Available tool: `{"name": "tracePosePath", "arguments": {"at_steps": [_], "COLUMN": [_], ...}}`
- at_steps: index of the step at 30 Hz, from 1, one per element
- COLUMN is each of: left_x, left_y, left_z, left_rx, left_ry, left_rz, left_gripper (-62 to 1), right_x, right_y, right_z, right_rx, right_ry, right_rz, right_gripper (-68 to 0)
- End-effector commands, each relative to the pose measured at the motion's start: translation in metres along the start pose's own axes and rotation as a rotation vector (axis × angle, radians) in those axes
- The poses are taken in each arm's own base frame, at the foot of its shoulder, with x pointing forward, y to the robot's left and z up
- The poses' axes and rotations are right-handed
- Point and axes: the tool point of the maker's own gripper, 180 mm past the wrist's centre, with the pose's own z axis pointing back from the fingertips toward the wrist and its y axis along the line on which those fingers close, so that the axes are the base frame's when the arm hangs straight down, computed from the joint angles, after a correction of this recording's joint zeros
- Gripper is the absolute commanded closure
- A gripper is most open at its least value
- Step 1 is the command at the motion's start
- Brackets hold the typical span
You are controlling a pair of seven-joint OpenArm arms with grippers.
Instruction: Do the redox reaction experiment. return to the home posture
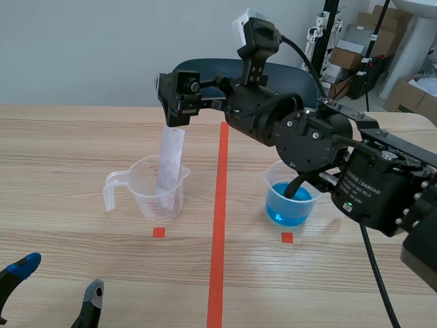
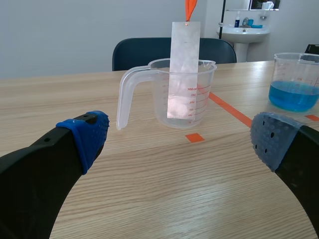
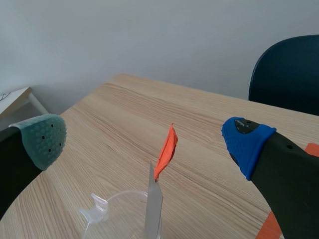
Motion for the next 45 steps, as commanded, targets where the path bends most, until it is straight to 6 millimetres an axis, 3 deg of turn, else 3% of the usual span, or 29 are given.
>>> {"name": "tracePosePath", "arguments": {"at_steps": [1,11,17,25,32,39,45], "left_x": [0.007,0.008,0.019,0.017,0.046,0.083,0.113], "left_y": [0.003,0.003,0.007,0.041,0.069,0.050,0.046], "left_z": [-0.003,-0.007,-0.005,-0.005,-0.027,-0.070,-0.099], "left_rx": [-0.006,-0.003,-0.008,-0.036,-0.080,-0.253,-0.303], "left_ry": [-0.030,-0.042,-0.096,-0.003,0.015,0.044,0.040], "left_rz": [-0.012,-0.007,-0.018,-0.095,-0.157,-0.189,-0.190], "left_gripper": [-60.2,-60.2,-60.2,-60.2,-60.2,-60.2,-60.2], "right_x": [0.013,0.012,0.013,0.019,0.047,0.085,0.121], "right_y": [-0.002,-0.002,-0.002,-0.012,-0.014,-0.013,-0.020], "right_z": [-0.001,-0.001,-0.001,0.005,0.019,0.043,0.072], "right_rx": [0.004,0.004,0.008,0.002,0.021,0.055,0.069], "right_ry": [-0.029,-0.026,-0.025,-0.025,-0.062,-0.137,-0.218], "right_rz": [0.014,0.014,0.017,0.045,0.126,0.246,0.372], "right_gripper": [-67.9,-67.9,-67.9,-67.9,-67.9,-67.9,-67.9]}}
